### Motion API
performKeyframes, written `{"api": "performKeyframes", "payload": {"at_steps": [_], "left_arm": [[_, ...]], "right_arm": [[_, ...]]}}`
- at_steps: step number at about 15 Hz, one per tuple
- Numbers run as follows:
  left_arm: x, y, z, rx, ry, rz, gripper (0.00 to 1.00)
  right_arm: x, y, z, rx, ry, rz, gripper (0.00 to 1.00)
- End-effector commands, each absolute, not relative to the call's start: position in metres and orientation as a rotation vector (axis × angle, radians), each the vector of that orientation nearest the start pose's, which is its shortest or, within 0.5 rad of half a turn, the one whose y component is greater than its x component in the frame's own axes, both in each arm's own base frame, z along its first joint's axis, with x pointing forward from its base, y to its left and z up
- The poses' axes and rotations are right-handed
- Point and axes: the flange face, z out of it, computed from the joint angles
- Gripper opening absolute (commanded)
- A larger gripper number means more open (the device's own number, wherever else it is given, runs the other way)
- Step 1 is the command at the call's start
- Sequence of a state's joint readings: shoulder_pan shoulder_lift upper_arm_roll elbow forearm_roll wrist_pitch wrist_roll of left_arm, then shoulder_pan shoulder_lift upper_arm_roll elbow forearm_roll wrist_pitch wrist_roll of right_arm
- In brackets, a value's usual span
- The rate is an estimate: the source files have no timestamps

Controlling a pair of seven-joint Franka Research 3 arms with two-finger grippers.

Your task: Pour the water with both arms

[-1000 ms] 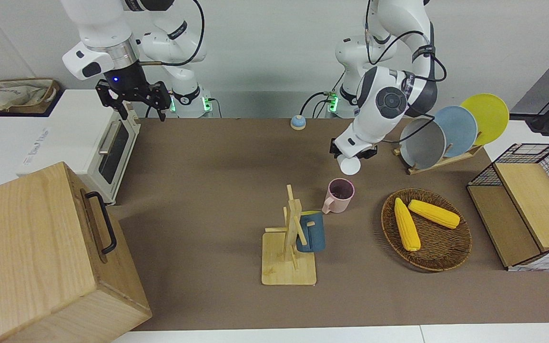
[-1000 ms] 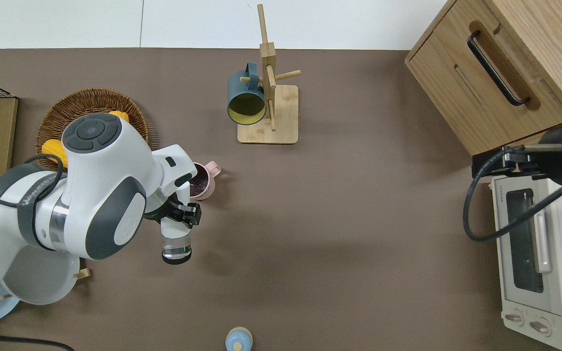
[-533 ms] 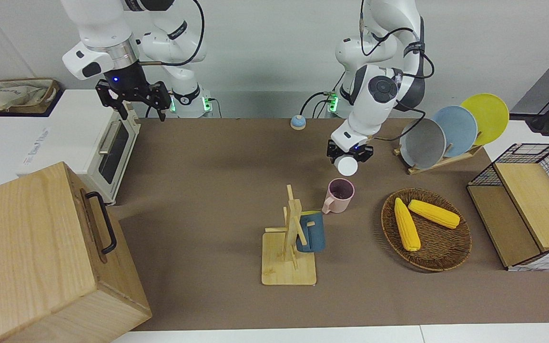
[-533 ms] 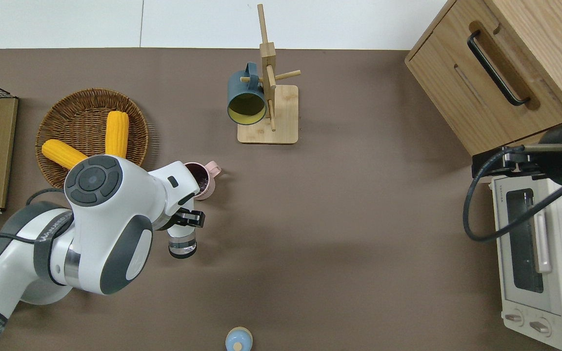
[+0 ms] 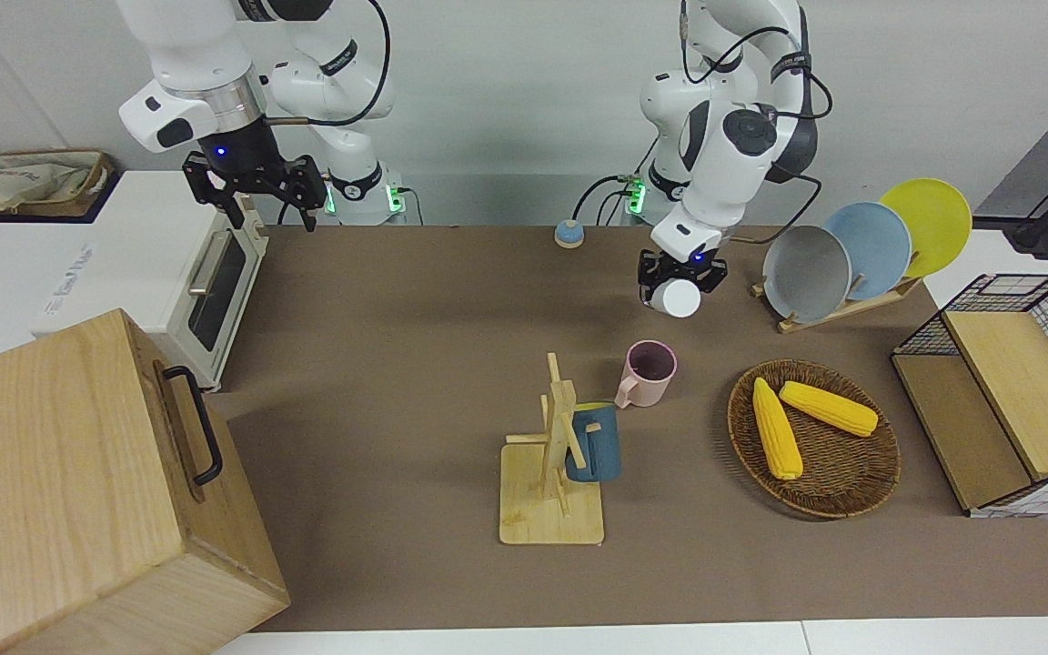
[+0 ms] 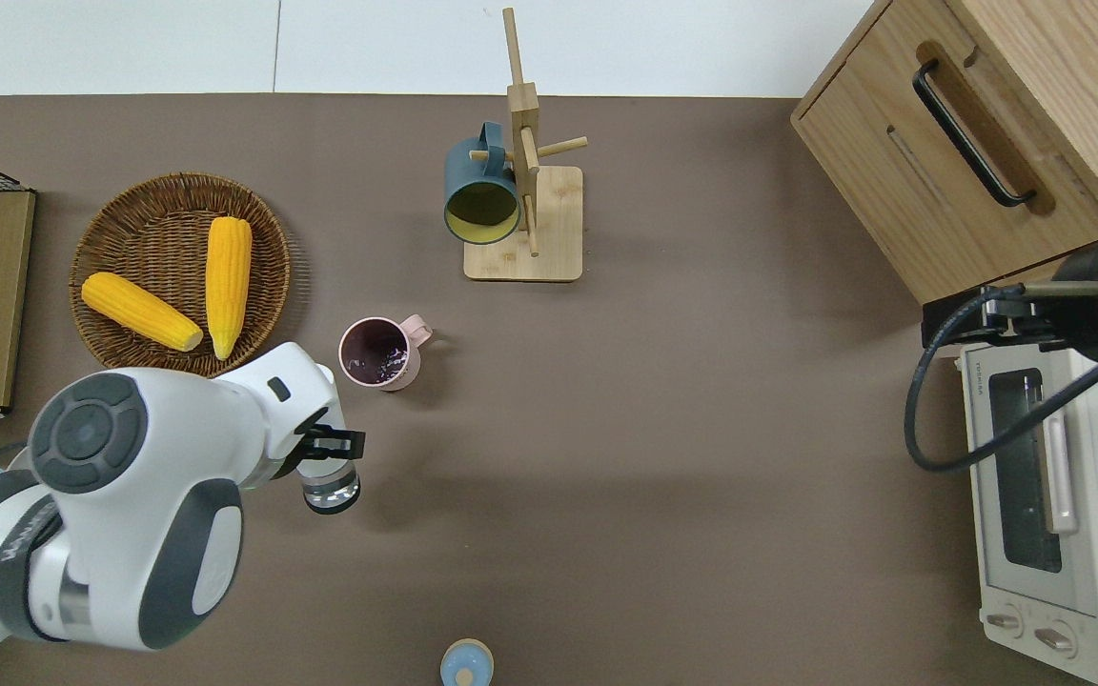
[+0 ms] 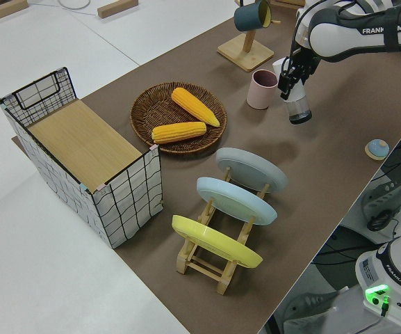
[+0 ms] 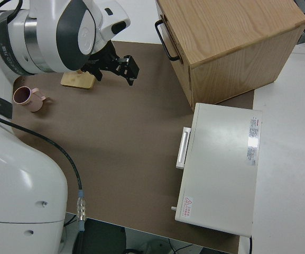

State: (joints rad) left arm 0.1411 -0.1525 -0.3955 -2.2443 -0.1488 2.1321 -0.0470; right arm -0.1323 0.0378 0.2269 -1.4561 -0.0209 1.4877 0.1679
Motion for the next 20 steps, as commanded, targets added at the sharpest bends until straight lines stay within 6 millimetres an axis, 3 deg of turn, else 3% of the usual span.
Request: {"api": "performKeyframes", "payload": {"at_steps": [1, 4, 10, 13, 16, 19, 20], "left_arm": [[0.489, -0.076, 0.476, -3.211, 0.065, -0.249, 0.0], [0.517, -0.033, 0.509, -3.165, -0.005, -0.366, 0.0], [0.554, 0.02, 0.569, -3.143, -0.13, -0.559, 0.0], [0.572, 0.063, 0.59, -3.112, -0.13, -0.632, 0.0], [0.589, 0.125, 0.628, -3.035, -0.134, -0.734, 0.0], [0.601, 0.182, 0.642, -2.972, -0.168, -0.779, 0.0], [0.609, 0.192, 0.646, -2.957, -0.174, -0.8, 0.0]], "right_arm": [[0.555, 0.047, 0.651, -3.137, 0.111, 0.006, 0.994], [0.555, 0.047, 0.651, -3.137, 0.111, 0.006, 0.994], [0.555, 0.047, 0.651, -3.137, 0.111, 0.006, 0.994], [0.555, 0.047, 0.652, -3.137, 0.111, 0.004, 0.994], [0.555, 0.047, 0.652, -3.137, 0.111, 0.004, 0.994], [0.555, 0.047, 0.653, -3.137, 0.112, 0.002, 0.994], [0.555, 0.047, 0.652, -3.137, 0.111, 0.004, 0.994]]}}
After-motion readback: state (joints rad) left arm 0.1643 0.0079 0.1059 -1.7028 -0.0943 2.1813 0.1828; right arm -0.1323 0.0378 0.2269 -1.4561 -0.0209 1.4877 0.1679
